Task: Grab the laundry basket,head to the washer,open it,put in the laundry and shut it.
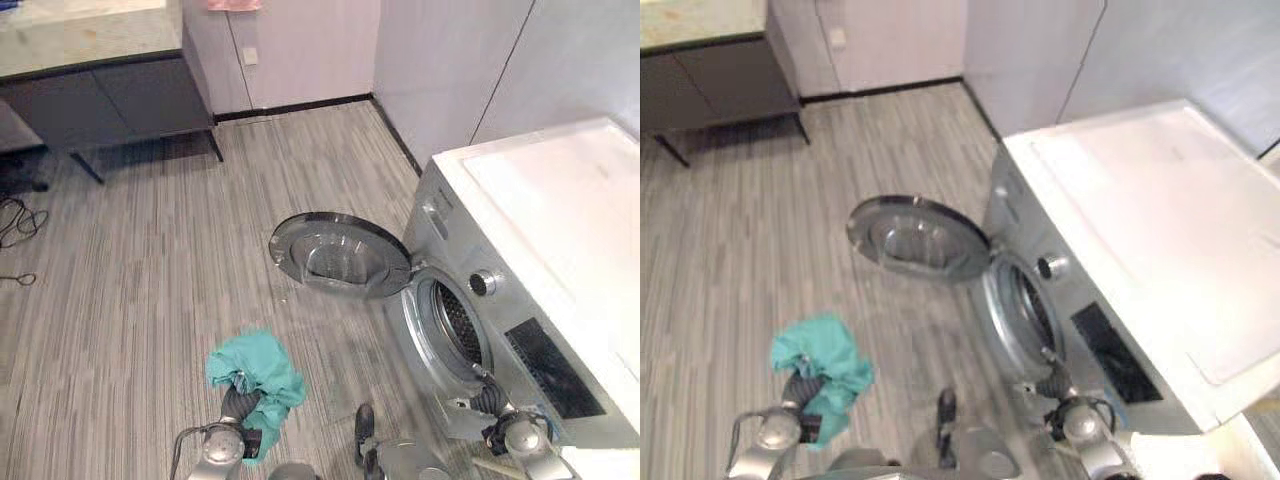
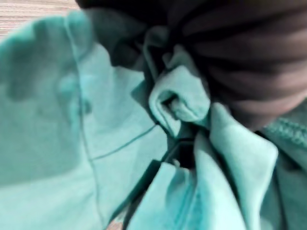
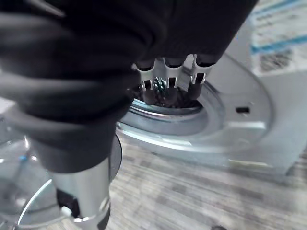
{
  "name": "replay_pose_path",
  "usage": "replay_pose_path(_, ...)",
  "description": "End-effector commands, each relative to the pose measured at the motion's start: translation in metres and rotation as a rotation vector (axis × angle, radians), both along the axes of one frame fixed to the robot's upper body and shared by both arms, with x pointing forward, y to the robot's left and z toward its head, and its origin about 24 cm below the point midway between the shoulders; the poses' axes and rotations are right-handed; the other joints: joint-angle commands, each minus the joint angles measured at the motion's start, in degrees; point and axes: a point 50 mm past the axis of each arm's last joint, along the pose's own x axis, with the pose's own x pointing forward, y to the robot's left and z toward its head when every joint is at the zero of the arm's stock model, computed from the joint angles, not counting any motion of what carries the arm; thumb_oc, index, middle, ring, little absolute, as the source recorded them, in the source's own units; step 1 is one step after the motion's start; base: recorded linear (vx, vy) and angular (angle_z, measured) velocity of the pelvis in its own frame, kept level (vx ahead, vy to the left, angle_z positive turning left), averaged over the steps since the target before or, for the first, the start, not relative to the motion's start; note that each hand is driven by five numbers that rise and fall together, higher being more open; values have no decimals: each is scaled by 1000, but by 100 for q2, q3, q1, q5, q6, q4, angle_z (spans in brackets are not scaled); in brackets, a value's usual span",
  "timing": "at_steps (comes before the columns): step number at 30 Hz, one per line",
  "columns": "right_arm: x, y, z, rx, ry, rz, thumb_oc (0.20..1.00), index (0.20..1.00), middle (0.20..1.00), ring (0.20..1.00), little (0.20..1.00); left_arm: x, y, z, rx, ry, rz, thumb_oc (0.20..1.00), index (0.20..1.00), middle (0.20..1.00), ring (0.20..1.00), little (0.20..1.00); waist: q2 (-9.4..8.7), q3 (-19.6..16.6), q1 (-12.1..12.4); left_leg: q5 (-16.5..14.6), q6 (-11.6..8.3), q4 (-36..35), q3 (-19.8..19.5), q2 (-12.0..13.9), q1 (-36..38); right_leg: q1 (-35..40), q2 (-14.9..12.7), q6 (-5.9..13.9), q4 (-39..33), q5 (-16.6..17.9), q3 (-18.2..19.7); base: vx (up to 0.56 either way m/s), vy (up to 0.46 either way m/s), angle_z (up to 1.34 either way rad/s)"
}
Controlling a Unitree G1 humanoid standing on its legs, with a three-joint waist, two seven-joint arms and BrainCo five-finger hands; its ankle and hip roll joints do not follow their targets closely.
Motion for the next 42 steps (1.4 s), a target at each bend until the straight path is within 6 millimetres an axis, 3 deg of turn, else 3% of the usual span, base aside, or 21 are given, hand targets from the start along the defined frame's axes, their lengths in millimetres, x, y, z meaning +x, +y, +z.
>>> replay_pose_path(1,6,-2,12,18,-76,-4,1000,1000,1000,1000,1000,26,-2,22,22,-130,-65,200,200,200,200,200,38,105,-117,376,-47,-1880,-726,-75,-263,525,-328,945,176,-986,-36,257,130,-106)
replay_pose_path(2,5,-3,11,10,-70,3,1000,1000,1000,1000,1000,26,-3,22,16,-133,-68,200,200,200,200,200,65,118,-82,530,-96,-2092,-1110,-131,-320,528,-261,935,191,-1006,132,106,59,-100)
replay_pose_path(3,6,-3,11,11,-70,3,1000,1000,1000,1000,1000,26,-3,22,16,-133,-69,200,200,200,200,200,61,107,-87,559,-97,-2118,-1113,-136,-328,512,-265,935,186,-994,129,118,83,-103)
replay_pose_path(5,7,-6,11,-3,-65,-2,1000,1000,1000,1000,1000,30,-6,24,8,-144,-78,200,200,200,200,200,106,148,-50,770,-148,-2198,-1666,-231,-570,506,-188,917,285,-1060,427,172,158,-140)
replay_pose_path(6,2,-7,5,-10,-36,-5,1000,1000,1000,1000,1000,31,-9,23,9,-135,-110,200,200,200,200,200,173,79,-110,745,-108,-2402,-1709,-187,-419,487,-133,925,428,-1180,604,179,171,-107)
replay_pose_path(13,10,3,6,23,-49,-2,1000,1000,1000,1000,1000,45,-7,34,57,-179,-154,200,200,200,200,200,120,74,-222,671,103,-2543,-1033,-168,-196,196,-212,1075,878,-1157,1063,107,194,-106)
replay_pose_path(14,15,8,6,26,-50,9,1000,1000,1000,1000,1000,50,-4,39,67,-204,-143,200,200,200,200,200,119,88,-226,577,175,-2545,-699,-139,-104,36,-235,1141,1051,-1064,1102,21,158,-83)
replay_pose_path(16,19,13,7,25,-62,27,1000,1000,1000,1000,1000,54,-1,43,81,-223,-131,200,200,200,200,200,132,102,-168,491,193,-2596,-305,-53,25,-121,-428,1214,1152,-993,594,30,182,-133)
replay_pose_path(17,24,20,9,30,-75,57,1000,1000,1000,1000,1000,55,3,45,89,-233,-115,200,200,200,200,200,185,96,-84,437,193,-2702,66,43,229,-158,-758,1202,1247,-1048,-419,29,150,-243)
replay_pose_path(18,25,22,10,32,-79,68,1000,1000,1000,1000,1000,55,4,45,90,-236,-102,200,200,200,200,200,230,79,-24,433,185,-2727,281,110,286,-122,-962,1157,1303,-1108,-1050,27,115,-253)
replay_pose_path(19,25,22,10,32,-79,68,1000,1000,1000,1000,1000,55,4,45,90,-236,-102,200,200,200,200,200,229,88,-26,432,185,-2727,278,109,295,-114,-964,1158,1307,-1113,-1053,111,101,-173)
replay_pose_path(20,25,23,10,23,-78,77,1000,1000,1000,1000,1000,49,5,41,85,-217,-96,200,200,200,200,200,296,36,-5,290,193,-2828,540,138,534,-85,-1102,1174,1699,-1329,-1586,124,59,-143)
replay_pose_path(21,25,23,9,23,-80,77,1000,1000,1000,1000,1000,48,6,40,83,-214,-88,200,200,200,200,200,292,22,-14,241,195,-2827,680,152,601,-97,-1128,1198,1790,-1330,-1710,124,60,-117)
replay_pose_path(24,20,21,7,36,-69,55,1000,1000,1000,1000,1000,48,5,40,82,-213,-85,200,200,200,200,200,250,31,-61,157,159,-2589,792,164,566,-47,-1065,1213,1489,-1300,-1618,60,-135,-64)
replay_pose_path(25,18,19,7,40,-71,35,1000,1000,1000,1000,1000,49,3,40,79,-221,-88,200,200,200,200,200,210,55,-116,71,154,-2284,814,191,405,22,-914,1167,1161,-1290,-1303,-6,-65,-3)
replay_pose_path(28,22,14,9,29,-87,10,1000,1000,1000,1000,1000,62,-3,48,61,-265,-95,200,200,200,200,200,151,274,-88,-20,72,-1454,737,460,-194,-112,-823,1022,1061,-1235,-1186,-104,-152,-13)
replay_pose_path(30,30,10,16,18,-123,-1,1000,1000,1000,1000,1000,74,-11,56,53,-312,-106,200,200,200,200,200,159,460,-29,5,-21,-1036,224,469,-739,-307,-732,923,1055,-1248,-1154,-237,-114,-2)
replay_pose_path(33,46,7,29,-17,-192,1,1000,1000,1000,1000,1000,96,-18,78,53,-416,-109,200,200,200,200,200,158,747,7,349,-89,-1216,-512,349,-1457,-901,-668,899,1221,-1109,-1050,-208,-17,-25)
replay_pose_path(35,51,8,34,-1,-223,-7,1000,1000,1000,1000,1000,104,-19,87,49,-459,-99,200,200,200,200,200,146,837,-9,388,-111,-1238,-570,365,-1602,-1199,-651,894,1417,-1132,-985,-144,65,-25)
replay_pose_path(37,60,12,43,7,-269,-7,1000,1000,1000,1000,1000,126,-26,113,89,-559,-138,200,200,200,200,200,183,1013,-105,160,-49,-707,-512,380,-2237,-2023,-685,875,2178,-1351,-840,-161,102,-33)
replay_pose_path(42,75,21,61,38,-364,-8,1000,1000,1000,1000,1000,151,-33,149,161,-690,-164,200,200,200,200,200,184,1026,-201,-171,175,392,-444,502,-3483,-3281,-766,751,3251,-1615,-692,-147,95,-11)
